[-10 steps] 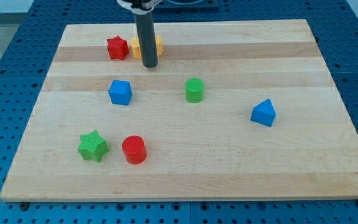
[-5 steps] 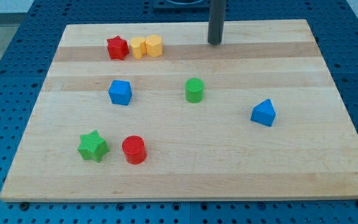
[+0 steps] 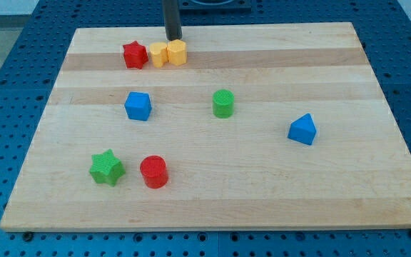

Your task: Slide the yellow hexagon down a bit

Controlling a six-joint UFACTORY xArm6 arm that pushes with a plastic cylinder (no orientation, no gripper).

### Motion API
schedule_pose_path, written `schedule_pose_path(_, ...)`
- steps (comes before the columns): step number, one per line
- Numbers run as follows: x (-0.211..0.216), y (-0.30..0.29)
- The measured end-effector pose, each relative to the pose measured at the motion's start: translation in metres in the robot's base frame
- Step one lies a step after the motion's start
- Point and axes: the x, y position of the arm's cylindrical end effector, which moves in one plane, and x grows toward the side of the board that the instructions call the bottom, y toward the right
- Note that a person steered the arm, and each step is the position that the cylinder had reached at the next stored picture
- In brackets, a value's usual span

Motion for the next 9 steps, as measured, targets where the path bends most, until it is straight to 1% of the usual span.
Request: schedule_pose_path(9, 0.018, 0.008)
